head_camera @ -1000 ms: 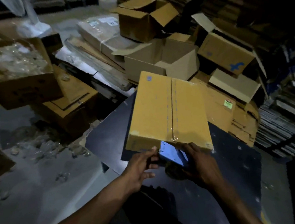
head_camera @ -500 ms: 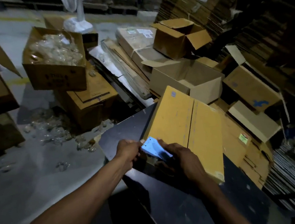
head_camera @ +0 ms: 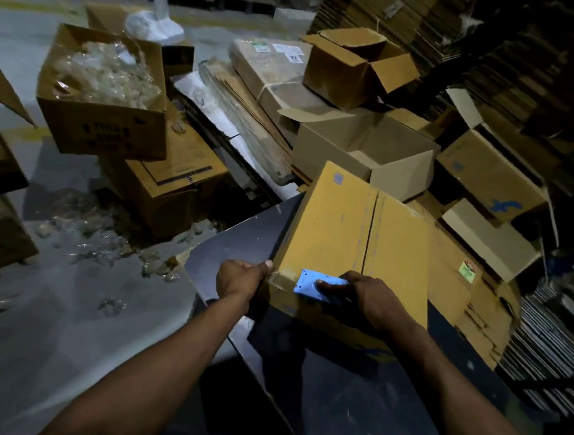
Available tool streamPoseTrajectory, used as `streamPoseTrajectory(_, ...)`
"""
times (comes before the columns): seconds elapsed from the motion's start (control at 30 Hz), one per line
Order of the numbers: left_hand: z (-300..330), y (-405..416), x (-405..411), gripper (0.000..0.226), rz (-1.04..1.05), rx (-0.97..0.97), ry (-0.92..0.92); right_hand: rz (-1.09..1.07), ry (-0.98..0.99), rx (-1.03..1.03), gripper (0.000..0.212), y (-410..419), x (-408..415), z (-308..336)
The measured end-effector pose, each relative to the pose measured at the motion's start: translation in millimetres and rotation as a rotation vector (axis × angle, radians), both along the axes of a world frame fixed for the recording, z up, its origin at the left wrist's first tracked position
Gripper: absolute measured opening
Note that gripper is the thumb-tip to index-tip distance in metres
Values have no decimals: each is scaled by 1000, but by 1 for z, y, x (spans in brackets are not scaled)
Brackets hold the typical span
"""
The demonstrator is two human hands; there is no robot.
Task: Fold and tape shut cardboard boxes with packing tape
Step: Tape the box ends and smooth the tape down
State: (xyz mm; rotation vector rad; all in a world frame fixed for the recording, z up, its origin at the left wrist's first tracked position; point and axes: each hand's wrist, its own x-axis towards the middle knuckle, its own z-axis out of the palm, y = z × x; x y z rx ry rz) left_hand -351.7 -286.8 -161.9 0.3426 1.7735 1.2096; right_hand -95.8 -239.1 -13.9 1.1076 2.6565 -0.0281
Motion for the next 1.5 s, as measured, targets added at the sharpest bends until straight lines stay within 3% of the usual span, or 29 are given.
streamPoseTrajectory(0.23, -12, 3, 0, 61, 56, 21, 58, 34, 18, 12, 57, 5, -4, 1)
streamPoseTrajectory(0.37, -18, 6, -2, 49, 100, 34, 64, 56, 10, 47, 56, 6, -10, 4)
streamPoseTrajectory(0.53, -30, 10, -6, 58, 14, -16, 19, 68, -96, 47, 59, 11, -20, -4)
streamPoseTrajectory(0.73, -28, 13, -8, 42, -92, -149, -324, 108, -157, 46, 55, 22, -26, -6)
streamPoseTrajectory(0.9, -35, 15, -22, 37, -364, -343, -677, 140, -155, 3, 49, 27, -31, 0)
streamPoseTrajectory(1.07, -56, 21, -34, 43, -594, -431, -825, 166, -161, -10, 48, 29, -28, 1)
streamPoseTrajectory(1.27, -65, 13, -22, 44, -491, -381, -922, 195, -159, 23, 44, 25, -32, 2)
streamPoseTrajectory(1.33, -67, 7, -18, 60, -532, -383, -857, 214, -194, 44, 47, 25, -33, 0)
streamPoseTrajectory(1.4, -72, -2, -14, 71, -498, -442, -668, 224, -207, 41, 47, 26, -33, -1)
streamPoseTrajectory(1.47, -93, -10, -15, 61, -292, -411, -427, 218, -215, 34, 47, 28, -32, -1)
streamPoseTrajectory(1.5, -101, -14, -16, 54, -216, -375, -195, 210, -208, 28, 46, 29, -32, 1)
